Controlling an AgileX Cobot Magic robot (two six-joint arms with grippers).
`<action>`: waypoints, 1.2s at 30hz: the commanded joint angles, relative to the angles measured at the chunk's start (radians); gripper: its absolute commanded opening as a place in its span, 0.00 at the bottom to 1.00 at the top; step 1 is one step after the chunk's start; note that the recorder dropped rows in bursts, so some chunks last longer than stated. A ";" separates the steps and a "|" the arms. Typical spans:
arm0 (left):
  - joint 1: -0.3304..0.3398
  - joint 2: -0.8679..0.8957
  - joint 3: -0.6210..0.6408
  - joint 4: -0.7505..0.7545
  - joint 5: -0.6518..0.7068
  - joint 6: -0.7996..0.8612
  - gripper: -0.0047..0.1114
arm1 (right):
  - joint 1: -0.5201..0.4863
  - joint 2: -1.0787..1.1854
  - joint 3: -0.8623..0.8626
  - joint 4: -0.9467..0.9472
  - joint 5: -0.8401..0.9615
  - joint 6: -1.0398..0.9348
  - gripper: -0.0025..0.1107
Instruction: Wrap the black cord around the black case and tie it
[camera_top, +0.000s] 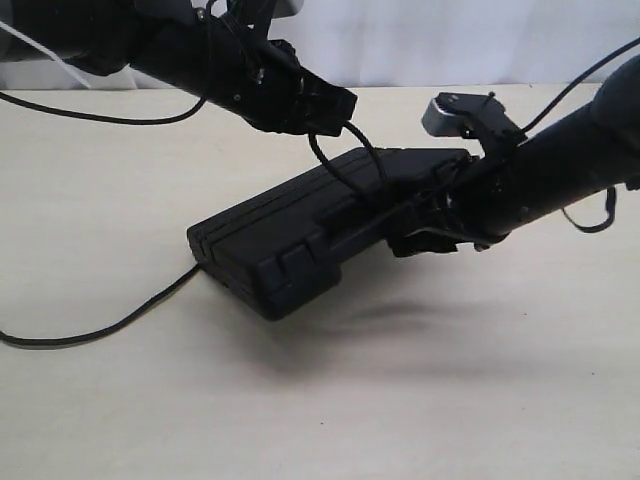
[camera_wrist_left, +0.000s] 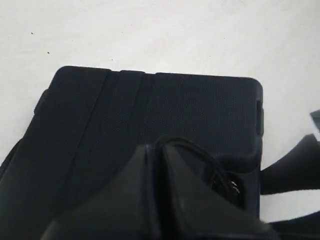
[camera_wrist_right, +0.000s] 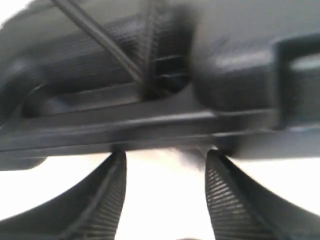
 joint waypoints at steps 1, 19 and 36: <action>-0.001 -0.004 -0.009 -0.017 -0.009 0.004 0.04 | -0.004 -0.108 -0.001 -0.265 -0.036 0.242 0.43; -0.001 -0.004 -0.160 -0.014 0.155 0.087 0.04 | 0.161 -0.073 0.005 -0.125 -0.281 -0.091 0.43; -0.001 -0.004 -0.160 0.009 0.156 0.087 0.04 | 0.161 0.119 0.005 0.559 -0.459 -0.745 0.43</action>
